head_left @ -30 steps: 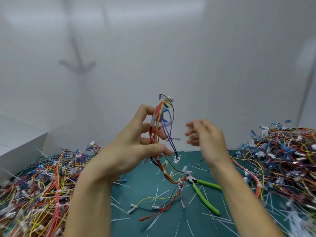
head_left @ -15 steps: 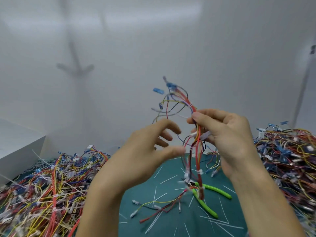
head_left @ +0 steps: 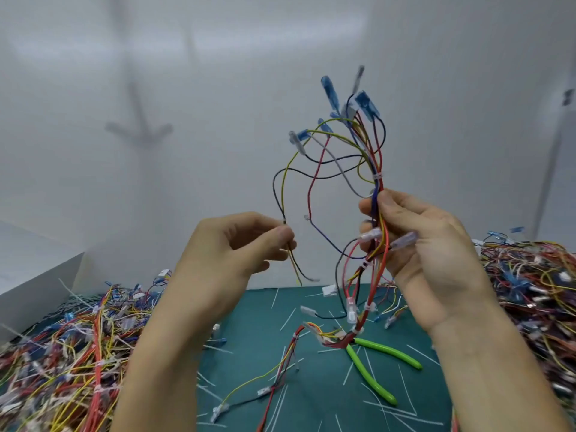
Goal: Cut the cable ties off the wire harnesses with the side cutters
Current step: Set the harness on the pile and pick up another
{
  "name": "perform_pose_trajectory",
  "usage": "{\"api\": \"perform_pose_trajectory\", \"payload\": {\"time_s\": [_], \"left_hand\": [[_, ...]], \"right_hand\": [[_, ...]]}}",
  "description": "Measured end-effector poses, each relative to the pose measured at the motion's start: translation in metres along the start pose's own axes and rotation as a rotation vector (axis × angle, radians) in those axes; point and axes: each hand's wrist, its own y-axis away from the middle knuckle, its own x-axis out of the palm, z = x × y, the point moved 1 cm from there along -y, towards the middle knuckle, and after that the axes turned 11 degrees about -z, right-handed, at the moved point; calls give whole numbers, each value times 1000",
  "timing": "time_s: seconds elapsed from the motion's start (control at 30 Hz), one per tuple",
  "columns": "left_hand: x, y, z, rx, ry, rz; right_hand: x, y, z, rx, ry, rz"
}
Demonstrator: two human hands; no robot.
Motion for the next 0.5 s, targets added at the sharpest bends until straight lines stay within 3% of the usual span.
{"api": "perform_pose_trajectory", "payload": {"time_s": [0.27, 0.5], "left_hand": [[-5, 4, -9, 6, 311, 65], [-4, 2, -6, 16, 246, 69]], "right_hand": [[-5, -4, -5, 102, -55, -5], [-2, -3, -7, 96, -73, 11]]}}
